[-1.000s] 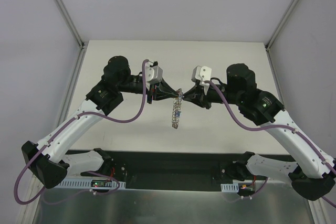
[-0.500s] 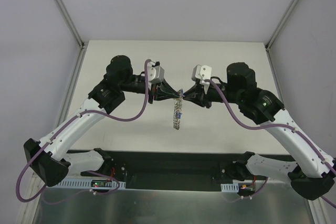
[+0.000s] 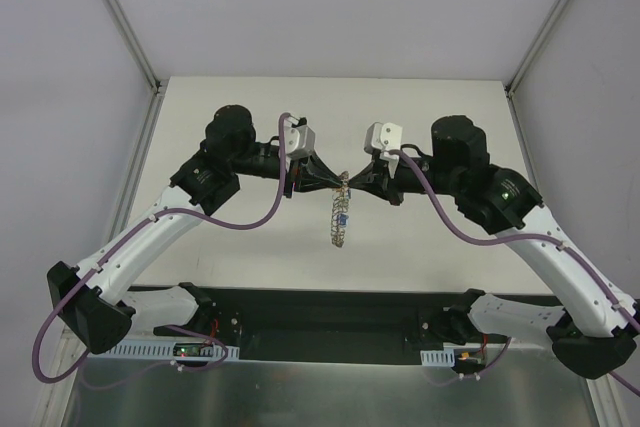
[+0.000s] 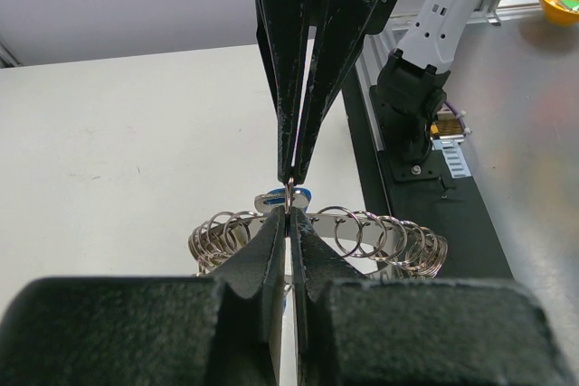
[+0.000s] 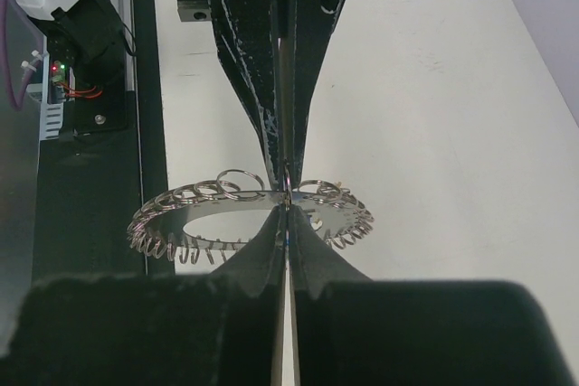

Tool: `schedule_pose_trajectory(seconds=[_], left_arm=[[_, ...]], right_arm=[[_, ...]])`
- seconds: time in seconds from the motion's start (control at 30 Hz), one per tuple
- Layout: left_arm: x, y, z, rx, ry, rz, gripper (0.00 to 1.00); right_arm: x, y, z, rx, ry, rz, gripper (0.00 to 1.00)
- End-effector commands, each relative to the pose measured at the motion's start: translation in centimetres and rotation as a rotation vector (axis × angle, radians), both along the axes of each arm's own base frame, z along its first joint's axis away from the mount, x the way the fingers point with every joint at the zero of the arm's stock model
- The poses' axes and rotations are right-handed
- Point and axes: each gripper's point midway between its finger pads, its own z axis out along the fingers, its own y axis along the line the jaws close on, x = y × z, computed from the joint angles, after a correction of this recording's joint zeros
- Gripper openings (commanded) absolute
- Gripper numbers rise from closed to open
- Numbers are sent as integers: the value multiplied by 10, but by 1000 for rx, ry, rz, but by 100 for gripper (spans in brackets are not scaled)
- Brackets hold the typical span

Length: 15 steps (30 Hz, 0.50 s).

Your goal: Put the keys on the keyring

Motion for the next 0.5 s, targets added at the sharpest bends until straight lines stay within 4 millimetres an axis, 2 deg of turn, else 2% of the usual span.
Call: schedule_pose_trajectory(seconds=[0.0, 0.3, 0.47], left_arm=[[-3, -1, 14, -30, -59, -34, 0], [-2, -3, 1, 27, -4, -43, 0], [1, -3, 3, 33, -8, -32, 0]], right_arm=[[-2, 2, 26, 44, -61, 33, 1], [1, 5, 24, 17, -58, 42, 1], [3, 7, 21, 2, -51, 51, 1]])
